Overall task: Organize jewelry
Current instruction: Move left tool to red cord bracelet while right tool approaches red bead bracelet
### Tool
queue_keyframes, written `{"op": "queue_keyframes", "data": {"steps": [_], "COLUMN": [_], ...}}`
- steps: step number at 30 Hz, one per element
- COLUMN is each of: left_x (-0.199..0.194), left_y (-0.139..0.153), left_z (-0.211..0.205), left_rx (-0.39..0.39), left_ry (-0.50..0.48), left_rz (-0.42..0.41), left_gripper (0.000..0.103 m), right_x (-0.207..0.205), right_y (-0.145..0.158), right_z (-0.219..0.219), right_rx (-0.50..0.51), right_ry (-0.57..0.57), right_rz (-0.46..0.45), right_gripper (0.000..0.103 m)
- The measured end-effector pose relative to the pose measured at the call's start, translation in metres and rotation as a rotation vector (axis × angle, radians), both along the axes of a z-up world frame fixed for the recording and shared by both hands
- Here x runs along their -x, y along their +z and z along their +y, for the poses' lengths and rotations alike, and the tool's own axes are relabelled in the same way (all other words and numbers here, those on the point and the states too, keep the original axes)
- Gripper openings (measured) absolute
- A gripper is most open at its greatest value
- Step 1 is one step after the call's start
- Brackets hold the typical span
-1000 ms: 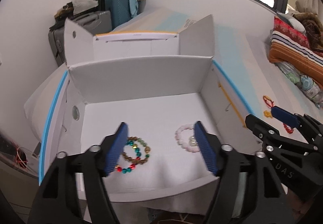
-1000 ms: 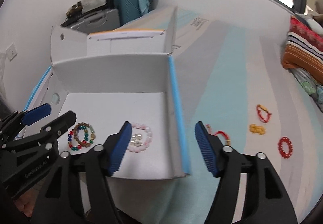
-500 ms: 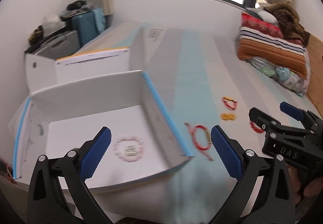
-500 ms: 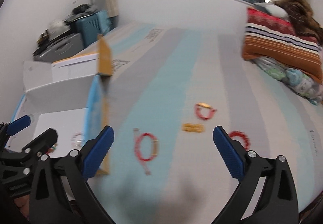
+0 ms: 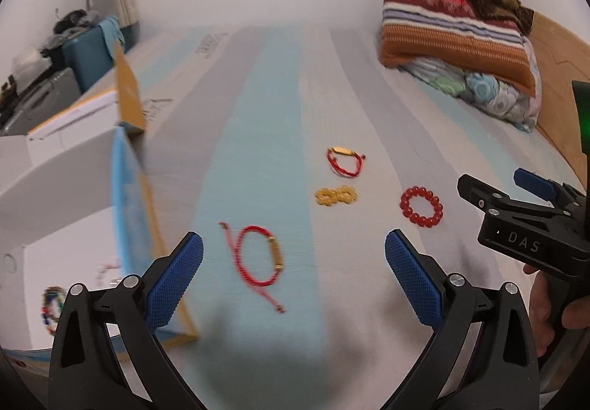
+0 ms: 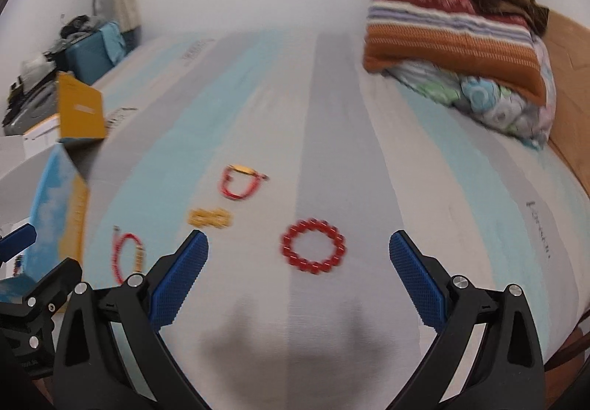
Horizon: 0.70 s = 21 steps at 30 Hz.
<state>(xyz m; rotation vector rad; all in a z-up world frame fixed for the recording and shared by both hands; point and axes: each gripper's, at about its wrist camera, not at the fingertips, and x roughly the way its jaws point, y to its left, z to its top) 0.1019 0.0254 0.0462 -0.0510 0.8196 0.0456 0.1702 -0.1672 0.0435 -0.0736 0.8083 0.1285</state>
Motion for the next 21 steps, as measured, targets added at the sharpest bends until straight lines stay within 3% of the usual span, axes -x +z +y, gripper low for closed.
{"op": "queue_keyframes", "data": {"steps": [11, 16, 21], "left_x": [-0.060, -0.074, -0.079], "left_y": [-0.076, -0.102, -0.117], "left_z": [0.016, 0.038, 0.041], "left_rx": [-0.002, 0.075, 0.065], "left_ry": [0.091, 0.127, 0.105], "left_rz": [0.159, 0.220, 0.246], "left_gripper": [0.097, 0.097, 0.097], "right_x": [-0.055, -0.068, -0.074], "right_y": [-0.075, -0.093, -0.104], "right_z": [-0.015, -0.015, -0.012], "right_rx": [-0.033, -0.013, -0.027], "right_ry": [0.030, 0.038, 0.041], "right_rz": [0.179, 0.223, 0.253], "right_gripper": [0.095, 0.095, 0.095]}}
